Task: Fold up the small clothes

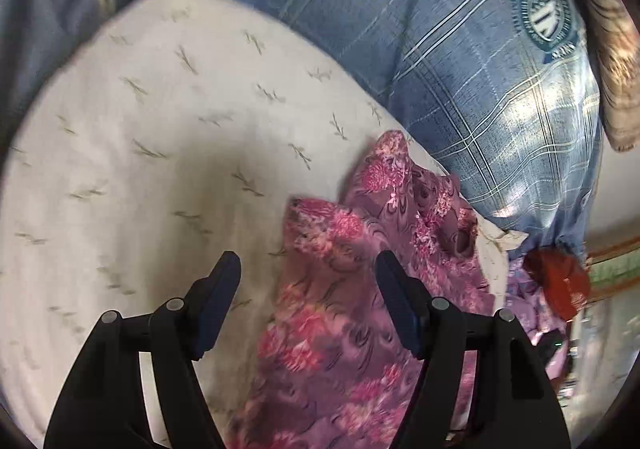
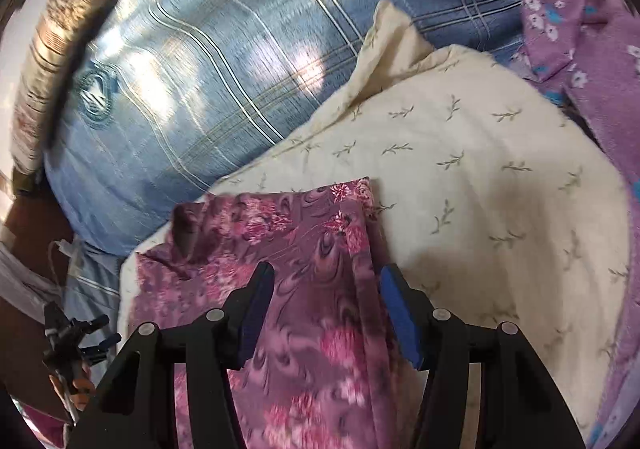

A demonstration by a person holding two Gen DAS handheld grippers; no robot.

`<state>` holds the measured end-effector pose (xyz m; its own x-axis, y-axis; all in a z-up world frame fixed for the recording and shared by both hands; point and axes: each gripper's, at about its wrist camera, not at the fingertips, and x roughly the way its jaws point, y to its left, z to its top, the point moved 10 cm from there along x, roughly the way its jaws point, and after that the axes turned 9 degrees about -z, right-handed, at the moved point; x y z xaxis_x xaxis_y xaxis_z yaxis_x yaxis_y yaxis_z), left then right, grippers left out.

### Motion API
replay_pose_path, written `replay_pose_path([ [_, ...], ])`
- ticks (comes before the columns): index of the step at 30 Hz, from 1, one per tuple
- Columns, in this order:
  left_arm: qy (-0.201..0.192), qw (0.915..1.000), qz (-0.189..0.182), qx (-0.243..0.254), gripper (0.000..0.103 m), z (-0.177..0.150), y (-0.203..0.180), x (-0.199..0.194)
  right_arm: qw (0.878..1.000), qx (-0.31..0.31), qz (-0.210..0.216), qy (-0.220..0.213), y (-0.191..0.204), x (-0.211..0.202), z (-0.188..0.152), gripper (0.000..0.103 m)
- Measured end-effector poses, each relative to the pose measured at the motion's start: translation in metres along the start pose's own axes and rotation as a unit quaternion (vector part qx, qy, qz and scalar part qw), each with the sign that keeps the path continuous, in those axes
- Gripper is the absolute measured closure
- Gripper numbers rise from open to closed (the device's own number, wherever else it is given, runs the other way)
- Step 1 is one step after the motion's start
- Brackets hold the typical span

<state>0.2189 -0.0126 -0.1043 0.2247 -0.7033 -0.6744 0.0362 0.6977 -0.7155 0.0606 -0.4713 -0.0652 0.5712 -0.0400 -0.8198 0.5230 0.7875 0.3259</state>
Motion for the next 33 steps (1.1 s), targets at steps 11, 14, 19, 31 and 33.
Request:
replay_pose_path([
  [11, 0.032, 0.9990, -0.003, 0.032, 0.059, -0.018, -0.028, 0.036, 0.999, -0.007, -0.035, -0.006, -0.012, 0.014, 0.004, 0.044],
  [14, 0.022, 0.9974, 0.023, 0.065, 0.076, -0.023, -0.044, 0.035, 0.998, -0.052, -0.046, -0.009, -0.006, 0.016, 0.001, 0.097],
  [19, -0.021, 0.9914, 0.038, 0.124, 0.091, -0.027, -0.072, 0.011, 0.995, -0.087, -0.023, -0.047, 0.009, -0.011, 0.012, 0.099],
  [31, -0.075, 0.9872, 0.019, 0.139, 0.093, 0.022, -0.111, -0.003, 0.996, -0.054, 0.010, -0.068, 0.020, -0.012, 0.049, 0.099],
  [33, -0.045, 0.9894, 0.030, 0.135, 0.093, 0.021, -0.100, 0.010, 0.999, -0.038, 0.023, -0.032, 0.014, 0.006, 0.040, 0.094],
])
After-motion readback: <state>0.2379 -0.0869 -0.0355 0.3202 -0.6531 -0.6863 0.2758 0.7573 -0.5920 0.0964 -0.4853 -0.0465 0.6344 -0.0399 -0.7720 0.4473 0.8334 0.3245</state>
